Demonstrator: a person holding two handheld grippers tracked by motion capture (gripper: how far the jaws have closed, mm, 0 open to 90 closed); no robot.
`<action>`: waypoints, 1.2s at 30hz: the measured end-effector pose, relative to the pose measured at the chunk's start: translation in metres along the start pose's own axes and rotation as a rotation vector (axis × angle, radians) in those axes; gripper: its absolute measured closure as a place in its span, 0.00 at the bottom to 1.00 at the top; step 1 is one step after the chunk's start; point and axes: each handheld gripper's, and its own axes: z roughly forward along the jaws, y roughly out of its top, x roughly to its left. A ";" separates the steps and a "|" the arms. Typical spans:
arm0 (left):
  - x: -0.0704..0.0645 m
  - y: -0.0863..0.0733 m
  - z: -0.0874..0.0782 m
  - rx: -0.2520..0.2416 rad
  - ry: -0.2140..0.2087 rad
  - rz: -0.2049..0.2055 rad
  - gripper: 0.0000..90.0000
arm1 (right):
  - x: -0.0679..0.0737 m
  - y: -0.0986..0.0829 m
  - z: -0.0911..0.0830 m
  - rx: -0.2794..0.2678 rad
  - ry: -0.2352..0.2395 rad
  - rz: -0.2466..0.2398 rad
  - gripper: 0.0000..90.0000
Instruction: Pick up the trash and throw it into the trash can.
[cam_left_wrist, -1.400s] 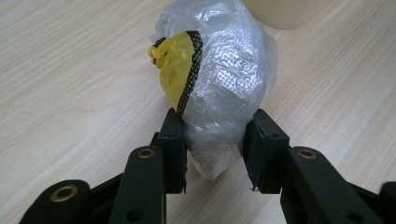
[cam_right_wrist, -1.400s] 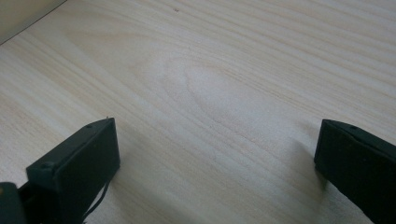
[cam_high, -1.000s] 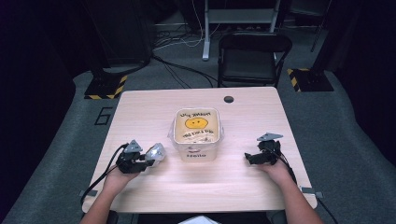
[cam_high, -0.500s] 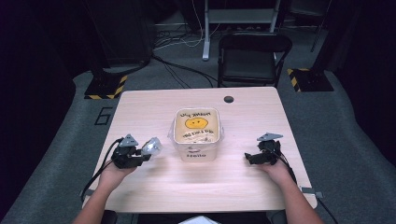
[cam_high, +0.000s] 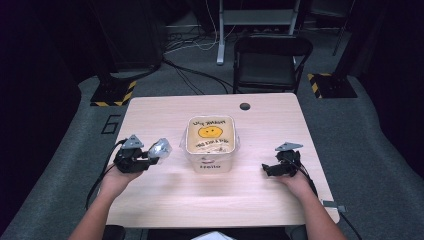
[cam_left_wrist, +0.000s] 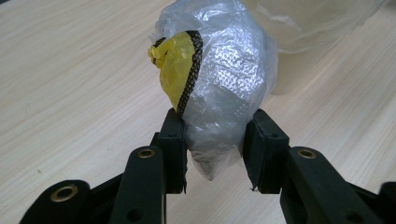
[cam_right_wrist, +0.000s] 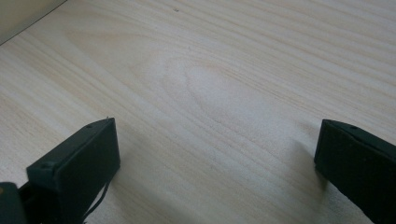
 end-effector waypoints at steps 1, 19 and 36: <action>0.000 0.000 0.000 0.000 0.000 0.000 0.70 | 0.000 0.000 0.000 0.000 0.000 0.000 0.00; 0.002 0.042 -0.026 -0.037 -0.016 0.021 0.70 | 0.000 0.000 0.000 0.000 0.000 0.001 0.00; -0.004 0.073 -0.020 -0.040 -0.050 0.047 0.70 | 0.000 0.000 0.000 0.001 0.000 0.000 0.00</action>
